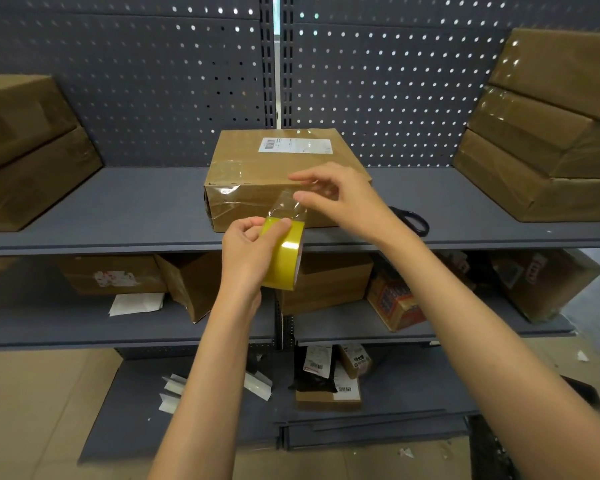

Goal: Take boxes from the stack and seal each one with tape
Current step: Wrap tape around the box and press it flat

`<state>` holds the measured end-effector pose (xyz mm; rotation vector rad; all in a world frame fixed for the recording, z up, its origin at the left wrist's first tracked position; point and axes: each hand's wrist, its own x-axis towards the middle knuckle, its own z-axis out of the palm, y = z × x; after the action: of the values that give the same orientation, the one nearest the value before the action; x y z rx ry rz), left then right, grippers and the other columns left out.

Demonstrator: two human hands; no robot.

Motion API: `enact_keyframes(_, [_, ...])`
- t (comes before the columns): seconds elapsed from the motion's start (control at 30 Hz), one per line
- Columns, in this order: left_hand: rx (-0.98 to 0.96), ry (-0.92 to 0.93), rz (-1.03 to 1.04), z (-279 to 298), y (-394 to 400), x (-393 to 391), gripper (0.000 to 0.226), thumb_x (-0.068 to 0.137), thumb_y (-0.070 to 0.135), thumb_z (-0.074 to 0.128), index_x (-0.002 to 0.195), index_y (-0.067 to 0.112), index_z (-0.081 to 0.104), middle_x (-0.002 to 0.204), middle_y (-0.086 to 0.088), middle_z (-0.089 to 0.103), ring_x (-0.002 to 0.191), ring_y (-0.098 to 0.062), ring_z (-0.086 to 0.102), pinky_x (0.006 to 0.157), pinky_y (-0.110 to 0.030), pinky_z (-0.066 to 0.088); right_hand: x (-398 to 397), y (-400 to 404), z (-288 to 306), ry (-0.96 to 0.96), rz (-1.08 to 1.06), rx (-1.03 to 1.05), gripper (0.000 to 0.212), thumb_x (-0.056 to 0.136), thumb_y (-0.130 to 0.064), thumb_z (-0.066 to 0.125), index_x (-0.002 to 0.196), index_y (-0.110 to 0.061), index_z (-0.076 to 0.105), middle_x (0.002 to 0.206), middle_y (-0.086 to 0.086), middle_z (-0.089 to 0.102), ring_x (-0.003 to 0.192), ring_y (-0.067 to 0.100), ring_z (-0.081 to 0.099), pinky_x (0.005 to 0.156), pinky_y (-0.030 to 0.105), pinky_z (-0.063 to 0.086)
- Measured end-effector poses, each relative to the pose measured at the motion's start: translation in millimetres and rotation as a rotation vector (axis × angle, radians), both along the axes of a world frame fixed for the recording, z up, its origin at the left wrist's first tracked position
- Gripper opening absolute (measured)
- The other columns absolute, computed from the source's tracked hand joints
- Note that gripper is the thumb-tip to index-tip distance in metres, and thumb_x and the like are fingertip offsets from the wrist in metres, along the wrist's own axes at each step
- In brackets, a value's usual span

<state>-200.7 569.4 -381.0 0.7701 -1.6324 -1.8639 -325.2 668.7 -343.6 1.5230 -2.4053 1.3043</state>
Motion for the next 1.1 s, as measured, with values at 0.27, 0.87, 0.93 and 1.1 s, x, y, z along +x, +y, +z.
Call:
enact_keyframes(0.27, [-0.01,0.009,0.044,-1,-9,16,0.044,0.082,0.024,0.073,0.119,0.007,0.055,0.093,-0.003,0.069,0.088,-0.017,0.064,0.071,-0.027,0.049,5,-21,-15,-0.002,0.061,0.053,0.027,0.091,-0.028,0.063,0.114,-0.018,0.069,0.107,-0.008,0.066,0.095,0.004,0.059,0.083,0.015,0.044])
enact_keyframes(0.87, [-0.079,0.004,-0.336,-3,-11,42,0.018,0.093,0.026,0.056,0.105,0.014,0.06,0.09,-0.006,0.074,0.079,-0.008,0.069,0.072,-0.016,0.053,21,-38,-17,-0.397,0.105,-0.136,0.008,0.089,-0.024,0.065,0.083,-0.026,0.067,0.084,-0.013,0.066,0.082,-0.002,0.06,0.079,0.015,0.047])
enact_keyframes(0.93, [-0.14,-0.017,-0.458,-7,-13,48,0.019,0.094,0.024,0.054,0.11,0.016,0.059,0.095,-0.001,0.075,0.09,-0.013,0.07,0.083,-0.021,0.054,21,-40,-14,-0.366,0.098,-0.128,0.009,0.089,-0.025,0.065,0.081,-0.027,0.067,0.083,-0.015,0.067,0.081,-0.003,0.06,0.079,0.016,0.047])
enact_keyframes(1.1, [-0.125,0.015,-0.4,0,-17,54,0.02,0.094,0.026,0.054,0.102,0.012,0.064,0.089,-0.002,0.076,0.084,-0.012,0.071,0.081,-0.024,0.055,23,-46,5,-0.198,0.114,-0.156,0.008,0.087,-0.023,0.068,0.08,-0.027,0.069,0.08,-0.015,0.068,0.077,-0.005,0.061,0.077,0.015,0.049])
